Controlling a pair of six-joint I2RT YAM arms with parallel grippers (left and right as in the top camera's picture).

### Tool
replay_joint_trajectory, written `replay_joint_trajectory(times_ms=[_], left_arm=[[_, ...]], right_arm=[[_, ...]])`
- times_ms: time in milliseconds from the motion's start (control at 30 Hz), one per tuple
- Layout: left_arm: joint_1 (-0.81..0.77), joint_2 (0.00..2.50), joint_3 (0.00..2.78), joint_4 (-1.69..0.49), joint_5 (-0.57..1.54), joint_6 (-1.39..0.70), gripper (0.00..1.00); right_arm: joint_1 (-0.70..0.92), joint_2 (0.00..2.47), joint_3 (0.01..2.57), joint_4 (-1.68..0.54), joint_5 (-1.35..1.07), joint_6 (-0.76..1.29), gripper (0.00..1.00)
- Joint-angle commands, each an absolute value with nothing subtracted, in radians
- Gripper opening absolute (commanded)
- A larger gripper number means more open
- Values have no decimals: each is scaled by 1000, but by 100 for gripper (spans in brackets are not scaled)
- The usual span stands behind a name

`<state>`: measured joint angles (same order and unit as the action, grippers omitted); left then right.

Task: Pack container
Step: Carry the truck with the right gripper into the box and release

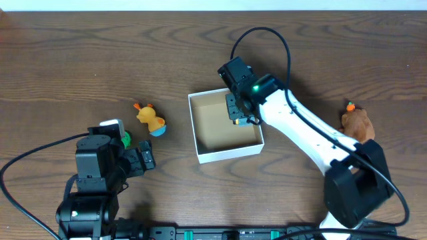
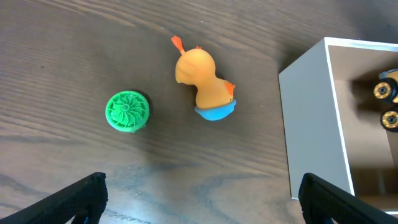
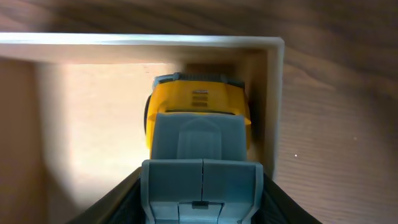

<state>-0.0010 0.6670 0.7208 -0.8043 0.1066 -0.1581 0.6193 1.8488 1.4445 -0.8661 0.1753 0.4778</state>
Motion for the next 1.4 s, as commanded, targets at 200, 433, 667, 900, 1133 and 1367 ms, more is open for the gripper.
replay_joint_trajectory(times_ms=[200,433,667,900,1133,1367], left_arm=[[2,669,744,-807,120,-162,98],[2,669,744,-807,120,-162,98],[1,671,744,-807,120,-162,98],[2,671,744,-807,120,-162,98],[2,671,744,-807,120,-162,98],[2,671,744,-807,120,-162,98]], right_arm=[[603,1843,1450,-863,293,678,1],[602,1843,1450,-865,293,709,1],[601,1843,1450,-876,248,629,2],[601,1843,1450,-879,246,627,31],[601,1843,1450,-879,247,627,52],[601,1843,1450,-878,247,627,74]])
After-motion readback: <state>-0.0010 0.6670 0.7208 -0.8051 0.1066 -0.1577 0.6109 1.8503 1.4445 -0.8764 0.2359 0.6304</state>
